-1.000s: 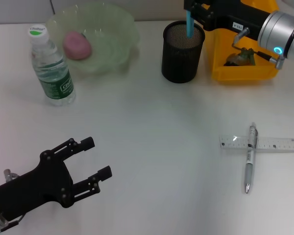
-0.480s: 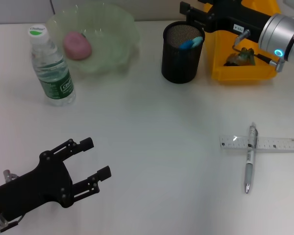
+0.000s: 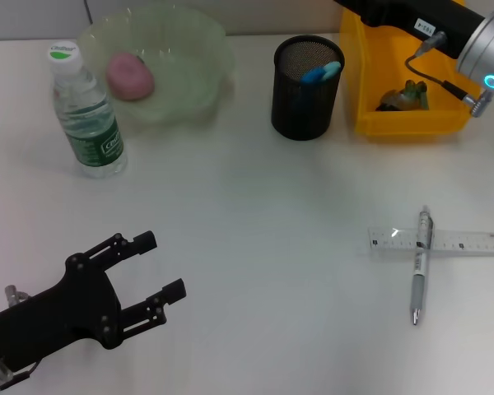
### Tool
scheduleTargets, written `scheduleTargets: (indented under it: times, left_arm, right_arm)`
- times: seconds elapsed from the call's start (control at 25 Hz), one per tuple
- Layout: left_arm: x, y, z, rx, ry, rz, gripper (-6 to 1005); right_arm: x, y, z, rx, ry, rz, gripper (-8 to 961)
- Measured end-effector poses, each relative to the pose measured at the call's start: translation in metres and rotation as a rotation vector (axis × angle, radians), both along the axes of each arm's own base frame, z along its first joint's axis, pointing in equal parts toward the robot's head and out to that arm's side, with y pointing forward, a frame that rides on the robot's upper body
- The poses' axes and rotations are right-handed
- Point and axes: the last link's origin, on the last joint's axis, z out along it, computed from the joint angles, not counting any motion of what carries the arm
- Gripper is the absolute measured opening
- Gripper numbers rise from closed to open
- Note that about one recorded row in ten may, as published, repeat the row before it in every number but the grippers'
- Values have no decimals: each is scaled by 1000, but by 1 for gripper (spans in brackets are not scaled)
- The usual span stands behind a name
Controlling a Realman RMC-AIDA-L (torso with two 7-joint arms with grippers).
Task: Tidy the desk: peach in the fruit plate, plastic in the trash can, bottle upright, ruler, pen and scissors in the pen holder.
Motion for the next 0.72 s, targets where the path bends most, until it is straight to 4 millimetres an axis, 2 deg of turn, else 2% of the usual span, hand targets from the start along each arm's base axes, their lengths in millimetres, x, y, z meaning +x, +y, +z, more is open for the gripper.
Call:
scheduleTargets:
  times: [0.28, 0.48, 0.72]
  left_arm:
    - [1, 2, 0, 0, 0, -7, 785]
    - [1, 4, -1, -14, 21, -21, 786]
    - [-2, 9, 1, -25, 58, -20, 786]
  right_arm:
    - [-11, -15, 21, -49, 29, 127, 614]
    - [-22, -33, 37, -265, -66, 200, 613]
    - [-25, -50, 46, -462, -161, 203, 617]
